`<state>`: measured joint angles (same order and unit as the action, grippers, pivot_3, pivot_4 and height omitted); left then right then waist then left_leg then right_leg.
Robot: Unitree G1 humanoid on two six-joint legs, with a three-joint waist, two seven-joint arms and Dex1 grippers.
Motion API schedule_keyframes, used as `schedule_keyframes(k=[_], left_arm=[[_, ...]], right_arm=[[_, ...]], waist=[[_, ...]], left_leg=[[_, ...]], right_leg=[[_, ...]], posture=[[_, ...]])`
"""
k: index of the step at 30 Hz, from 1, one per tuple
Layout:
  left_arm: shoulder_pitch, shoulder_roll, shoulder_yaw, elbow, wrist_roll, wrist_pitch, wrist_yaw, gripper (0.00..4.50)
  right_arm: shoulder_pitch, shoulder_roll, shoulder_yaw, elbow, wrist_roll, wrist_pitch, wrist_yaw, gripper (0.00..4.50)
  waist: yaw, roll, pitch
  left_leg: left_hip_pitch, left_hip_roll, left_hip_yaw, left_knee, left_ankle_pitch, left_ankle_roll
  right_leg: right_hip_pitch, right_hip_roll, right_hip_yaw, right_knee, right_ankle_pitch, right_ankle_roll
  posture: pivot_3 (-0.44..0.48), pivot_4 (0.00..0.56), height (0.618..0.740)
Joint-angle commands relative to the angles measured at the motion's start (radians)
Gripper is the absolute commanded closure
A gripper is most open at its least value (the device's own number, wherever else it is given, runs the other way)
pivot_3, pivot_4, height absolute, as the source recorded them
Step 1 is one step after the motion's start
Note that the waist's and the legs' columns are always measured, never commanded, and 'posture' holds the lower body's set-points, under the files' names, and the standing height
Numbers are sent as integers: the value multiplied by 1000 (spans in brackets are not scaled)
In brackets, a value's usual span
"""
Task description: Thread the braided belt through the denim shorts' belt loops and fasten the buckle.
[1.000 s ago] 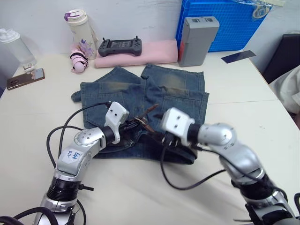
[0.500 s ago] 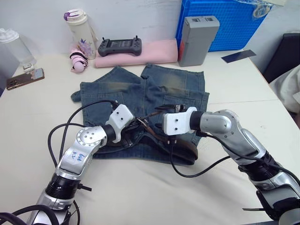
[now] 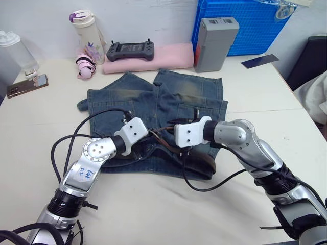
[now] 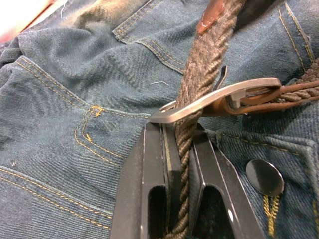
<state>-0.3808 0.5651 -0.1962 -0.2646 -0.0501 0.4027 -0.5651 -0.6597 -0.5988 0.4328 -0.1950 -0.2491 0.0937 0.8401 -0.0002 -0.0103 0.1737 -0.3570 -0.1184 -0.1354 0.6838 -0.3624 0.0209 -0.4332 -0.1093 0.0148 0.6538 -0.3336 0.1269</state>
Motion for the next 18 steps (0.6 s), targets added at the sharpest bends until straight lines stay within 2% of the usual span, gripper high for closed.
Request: schedule_keyframes(k=[1, 3, 5, 7, 9, 12, 14, 16, 18], left_arm=[[10, 0, 17, -35, 0, -25, -18, 4500], [15, -3, 43, -45, -28, -10, -29, 3604], [23, 5, 79, -65, -77, 29, -58, 2986], [40, 27, 157, -89, -171, 131, -98, 2044], [81, 87, 246, -110, -277, 191, -190, 1148], [116, 170, 374, -64, -392, 218, -301, 1148], [92, 198, 452, 16, -452, 242, -336, 1148], [43, 220, 486, 129, -464, 231, -352, 1148], [-6, 257, 432, 263, -378, 136, -374, 1672]], right_arm=[[2, 15, -18, -37, -10, 7, 2, 4479], [6, 21, -20, -40, -11, 16, 2, 4500], [10, 25, -23, -43, -13, 26, 2, 4500], [16, 31, -24, -47, -18, 40, -2, 4500], [22, 35, -27, -51, -21, 53, -7, 4500], [29, 39, -30, -55, -26, 61, -14, 4500], [32, 42, -31, -55, -29, 64, -18, 4500], [36, 45, -32, -55, -35, 65, -21, 4500], [41, 47, -36, -60, -39, 66, -26, 4500]], waist=[[0, 0, 0], [0, 0, 0], [-1, 0, 0], [-2, 0, 0], [-5, 0, 0], [-4, 0, 0], [-1, 0, 0], [2, 0, 0], [2, 0, 0]], left_leg=[[0, 0, 0, 0, 0, 0], [0, 0, 0, 0, 0, 0], [0, 0, 0, 0, 0, 0], [0, 0, 0, 0, 0, 0], [0, 0, 0, 0, 0, 0], [0, 1, 1, -1, 0, 0], [0, 1, 0, 0, 0, -1], [0, 1, 0, 1, 0, -1], [0, 1, -1, 1, 1, -2]], right_leg=[[0, 0, 0, 0, 0, 0], [0, 0, 0, 0, 0, 0], [0, 0, 0, 0, 0, 0], [0, 0, 0, 0, 0, 0], [-1, 0, 0, 1, 0, 0], [-4, 0, -2, 3, 0, -1], [-4, 0, -3, 2, 1, -2], [-3, -1, -4, 3, 1, -3], [-2, -1, -6, 2, 2, -4]], posture=[[0, 150, 718], [0, 150, 718], [0, 150, 718], [0, 150, 718], [0, 150, 718], [0, 150, 718], [0, 150, 718], [0, 150, 718], [0, 150, 718]])
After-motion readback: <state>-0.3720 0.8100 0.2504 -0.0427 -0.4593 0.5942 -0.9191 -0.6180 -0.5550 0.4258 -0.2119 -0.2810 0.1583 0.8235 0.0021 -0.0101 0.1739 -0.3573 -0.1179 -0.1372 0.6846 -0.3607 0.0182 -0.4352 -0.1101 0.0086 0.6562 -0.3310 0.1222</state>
